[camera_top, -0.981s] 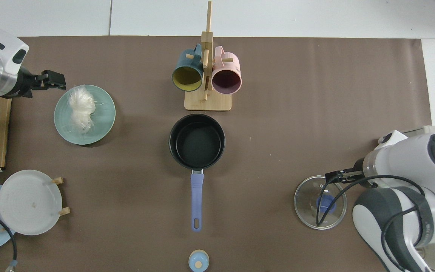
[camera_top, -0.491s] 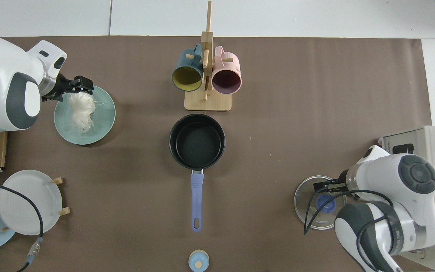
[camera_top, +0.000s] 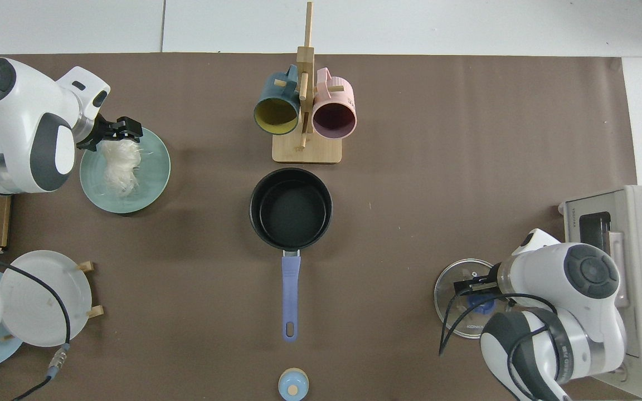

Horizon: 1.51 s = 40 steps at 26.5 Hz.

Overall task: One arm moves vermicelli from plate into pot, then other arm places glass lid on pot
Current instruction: 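Grasp the vermicelli with the left gripper and carry it over the pot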

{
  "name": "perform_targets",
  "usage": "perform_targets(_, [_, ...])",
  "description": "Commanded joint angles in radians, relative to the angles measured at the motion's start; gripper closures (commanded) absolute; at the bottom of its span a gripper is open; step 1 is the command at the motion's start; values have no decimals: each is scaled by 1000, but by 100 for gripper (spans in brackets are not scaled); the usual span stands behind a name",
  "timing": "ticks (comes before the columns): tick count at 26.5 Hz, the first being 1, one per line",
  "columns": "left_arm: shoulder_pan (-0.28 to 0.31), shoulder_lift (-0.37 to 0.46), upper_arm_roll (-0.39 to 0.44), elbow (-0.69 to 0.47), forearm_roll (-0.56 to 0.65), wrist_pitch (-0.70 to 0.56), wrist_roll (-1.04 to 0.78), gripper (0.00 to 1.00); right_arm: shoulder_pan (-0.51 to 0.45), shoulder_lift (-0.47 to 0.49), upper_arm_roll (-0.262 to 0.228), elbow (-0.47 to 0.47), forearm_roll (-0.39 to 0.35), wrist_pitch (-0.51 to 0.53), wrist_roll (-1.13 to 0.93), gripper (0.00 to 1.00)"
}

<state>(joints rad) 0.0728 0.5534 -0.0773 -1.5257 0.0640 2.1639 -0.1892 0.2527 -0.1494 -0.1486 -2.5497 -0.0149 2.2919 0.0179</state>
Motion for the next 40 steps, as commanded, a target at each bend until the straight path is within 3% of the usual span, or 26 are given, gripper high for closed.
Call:
perform_targets(1, [-5,11,-3,-25,27,42,-44,0,5,-9,-2,-37,6,32,17,0])
perform_targets(13, [-5,7,-1,-77,42,73,-41,1,20,-24,-2,-63,-4,1,19,0])
perform_targets(14, [-4,7,-1,-76,42,68,-41,8,23,-24,-2,-63,-4,-5,20,0])
perform_targets(16, [-5,8,-1,-68,46,51,-44,37,23,-24,-2,-63,-4,-8,28,1])
perform_targets(18, [-8,7,-1,-53,46,10,-52,91,28,-24,-2,-63,-5,-8,31,10])
perform_targets(19, [-8,5,-2,-42,45,-11,-56,100,28,-24,-2,-63,-5,-8,31,15])
perform_targets(20, [-5,5,-3,-33,48,-31,-56,100,31,-24,-2,-63,-7,-8,30,23])
perform_targets(24, [-2,-3,-4,-10,43,-88,-44,100,45,-22,-2,-58,-10,-8,31,67])
perform_targets(28, [-1,-26,-21,25,40,-169,-45,100,66,-18,-2,-46,-10,-23,62,89])
perform_targets(40, [-10,-260,-114,24,-102,-355,-131,100,57,-21,-2,204,-11,-298,56,98])
